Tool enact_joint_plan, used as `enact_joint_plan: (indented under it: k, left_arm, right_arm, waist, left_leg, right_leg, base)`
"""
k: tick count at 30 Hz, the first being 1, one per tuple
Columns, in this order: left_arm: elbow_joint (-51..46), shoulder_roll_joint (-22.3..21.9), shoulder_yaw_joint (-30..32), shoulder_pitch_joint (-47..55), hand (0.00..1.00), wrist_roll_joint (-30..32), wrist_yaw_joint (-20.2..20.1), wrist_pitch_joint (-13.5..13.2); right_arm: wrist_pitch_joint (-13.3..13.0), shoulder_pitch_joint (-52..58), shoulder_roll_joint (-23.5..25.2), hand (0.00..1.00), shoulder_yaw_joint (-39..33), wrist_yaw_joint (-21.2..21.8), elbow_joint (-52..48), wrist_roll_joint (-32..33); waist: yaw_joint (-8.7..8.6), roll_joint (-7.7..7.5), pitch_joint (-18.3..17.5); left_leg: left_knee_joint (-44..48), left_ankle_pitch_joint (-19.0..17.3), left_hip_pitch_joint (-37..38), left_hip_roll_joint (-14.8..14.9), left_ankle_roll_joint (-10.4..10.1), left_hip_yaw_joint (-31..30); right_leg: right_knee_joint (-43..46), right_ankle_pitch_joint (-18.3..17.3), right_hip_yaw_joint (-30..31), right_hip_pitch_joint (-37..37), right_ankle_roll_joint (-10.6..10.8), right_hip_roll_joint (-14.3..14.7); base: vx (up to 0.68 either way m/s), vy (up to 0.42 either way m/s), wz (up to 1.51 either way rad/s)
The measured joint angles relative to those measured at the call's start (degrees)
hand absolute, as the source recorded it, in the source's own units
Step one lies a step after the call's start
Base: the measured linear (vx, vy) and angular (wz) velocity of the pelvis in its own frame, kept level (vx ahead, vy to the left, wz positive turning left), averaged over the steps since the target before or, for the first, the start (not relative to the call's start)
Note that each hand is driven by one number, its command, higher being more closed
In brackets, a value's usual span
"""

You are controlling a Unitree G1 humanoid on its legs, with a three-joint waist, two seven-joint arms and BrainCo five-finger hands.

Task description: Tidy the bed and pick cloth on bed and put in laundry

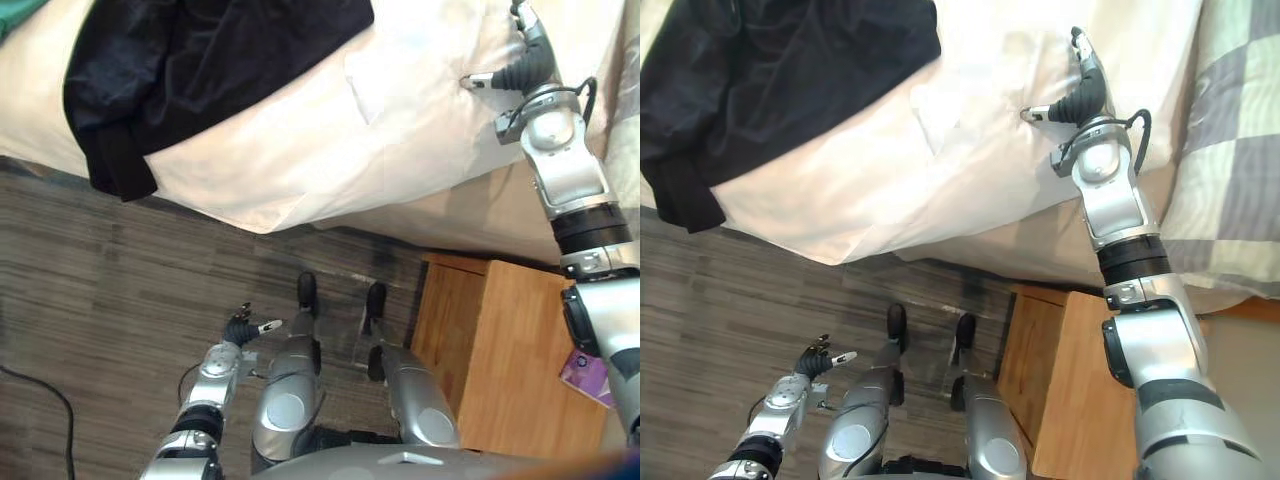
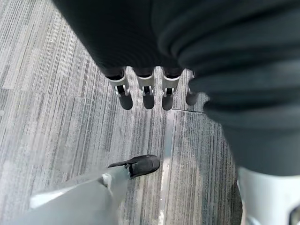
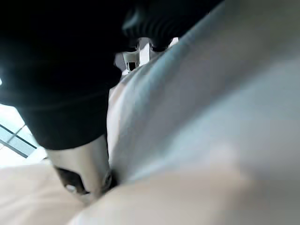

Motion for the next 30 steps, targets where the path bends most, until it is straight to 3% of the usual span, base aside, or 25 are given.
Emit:
enact_joint_plan:
  k: [5,12,15,19,20,24,30]
  left_arm:
    - [0.11,-0.46,-0.08,-0.51,0.0,-1.24,-0.76,-1.28]
    - [-0.19,-0.81,-0.02,-0.42,0.0,-0.9,-0.72,-1.35]
    - [-1.66,-1.48,-0.03,1.12,0.0,1.04,-0.62,-0.85]
    - [-0.94,-1.72,-0.08,3.87,0.0,2.77,-0.5,3.01]
    - [-0.58,-1.77,-0.47,5.38,0.0,3.3,-0.39,3.92]
    - [1.47,-2.61,-2.14,8.87,0.0,3.5,0.61,4.2]
    - [2.18,-4.33,-4.24,11.83,0.0,3.41,0.5,2.75]
  right_arm:
    - [1.18,-2.27,-0.05,1.0,0.03,3.86,2.44,0.07]
    - [-0.24,0.63,0.02,1.0,-0.42,3.58,2.54,5.91]
    - [-0.73,8.75,0.95,1.0,-2.67,1.44,-4.88,7.86]
    - [-2.55,23.92,6.31,1.0,-8.38,-2.77,-20.45,11.43]
    - [-2.88,28.3,8.45,0.0,-8.61,-3.48,-23.24,11.48]
    - [-4.83,41.06,13.33,0.0,-9.07,-4.52,-27.17,12.33]
    - [-10.64,55.1,19.69,0.0,-8.85,-2.71,-27.5,12.74]
  waist:
    - [-0.35,0.27,0.14]
    - [-0.43,0.27,0.14]
    - [-0.82,0.09,-0.2]
    - [-2.28,-0.24,-2.65]
    - [-3.51,-0.18,-3.93]
    - [-5.1,0.14,-8.39]
    - [-6.56,1.72,-14.07]
  left_leg:
    - [-0.01,0.1,-0.08,0.06,-0.12,0.01]
    - [0.0,0.38,1.83,0.28,-0.47,0.21]
    - [-0.01,0.04,4.77,0.3,-0.9,0.74]
    - [-0.04,-0.7,6.74,0.29,-0.91,3.5]
    - [-0.05,-0.95,7.48,0.31,-1.02,4.07]
    - [-0.08,-1.99,10.38,0.58,-1.38,6.1]
    - [-0.11,-3.63,14.42,1.15,-2.33,6.91]
  right_leg:
    - [-0.19,-0.04,0.01,0.0,-0.01,0.02]
    - [-0.23,-0.1,-0.03,1.97,-0.08,0.15]
    - [-0.13,-0.31,0.05,4.69,-0.33,0.12]
    - [0.04,-0.61,2.05,5.55,-0.18,0.04]
    - [0.04,-0.69,2.53,6.06,-0.13,0.05]
    - [0.13,-1.65,4.46,8.01,0.55,0.34]
    - [0.29,-3.23,5.33,11.58,0.91,0.93]
  base:
    - [0.06,0.004,0.0]
    - [0.05,0.0,0.0]
    - [0.03,0.021,-0.05]
    - [0.01,0.02,-0.31]
    - [0.02,0.012,-0.3]
    - [0.04,-0.001,-0.31]
    - [0.05,-0.01,-0.08]
